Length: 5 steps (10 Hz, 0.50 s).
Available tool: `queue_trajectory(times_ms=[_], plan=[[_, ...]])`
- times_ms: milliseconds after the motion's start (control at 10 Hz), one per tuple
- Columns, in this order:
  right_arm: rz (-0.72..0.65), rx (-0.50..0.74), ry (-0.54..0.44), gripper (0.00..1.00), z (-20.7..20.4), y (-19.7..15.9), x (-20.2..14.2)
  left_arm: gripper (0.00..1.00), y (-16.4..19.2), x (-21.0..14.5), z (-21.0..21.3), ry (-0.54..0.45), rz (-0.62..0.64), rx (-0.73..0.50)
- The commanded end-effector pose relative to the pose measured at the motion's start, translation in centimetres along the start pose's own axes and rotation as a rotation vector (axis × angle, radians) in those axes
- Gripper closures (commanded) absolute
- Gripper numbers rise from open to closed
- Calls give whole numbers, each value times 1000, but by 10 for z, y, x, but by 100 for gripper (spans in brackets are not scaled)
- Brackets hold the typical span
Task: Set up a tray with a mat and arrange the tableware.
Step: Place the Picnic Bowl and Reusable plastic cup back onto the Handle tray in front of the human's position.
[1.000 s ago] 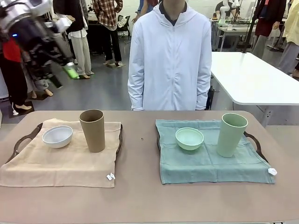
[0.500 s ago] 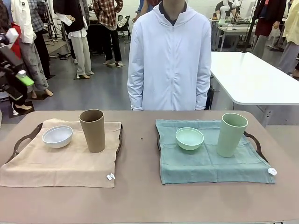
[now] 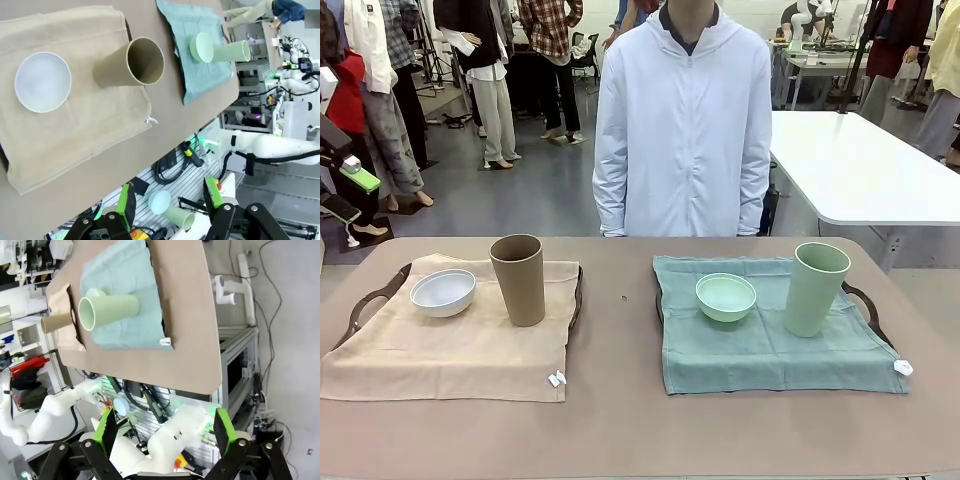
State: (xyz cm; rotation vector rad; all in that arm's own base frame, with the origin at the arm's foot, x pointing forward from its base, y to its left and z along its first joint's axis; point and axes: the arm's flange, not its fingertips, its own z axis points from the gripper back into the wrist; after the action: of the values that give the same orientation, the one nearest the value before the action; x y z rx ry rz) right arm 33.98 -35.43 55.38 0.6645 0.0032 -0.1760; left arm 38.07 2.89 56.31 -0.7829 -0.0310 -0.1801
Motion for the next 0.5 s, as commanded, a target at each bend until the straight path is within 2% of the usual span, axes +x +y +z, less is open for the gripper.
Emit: queue_trajectory(times_ms=[0,100,200,400], plan=[[5,-12,-13,0,-2,0,4,27,-2,-2,2,-6,-4,-1],[47,137,5,0,-2,3,16,27,3,10,1,1,6,-59],[75,257,17,0,-5,1,17,27,17,8,15,-25,62,-124],[62,407,73,0,-21,-7,21,27,65,-2,46,-49,129,-229]])
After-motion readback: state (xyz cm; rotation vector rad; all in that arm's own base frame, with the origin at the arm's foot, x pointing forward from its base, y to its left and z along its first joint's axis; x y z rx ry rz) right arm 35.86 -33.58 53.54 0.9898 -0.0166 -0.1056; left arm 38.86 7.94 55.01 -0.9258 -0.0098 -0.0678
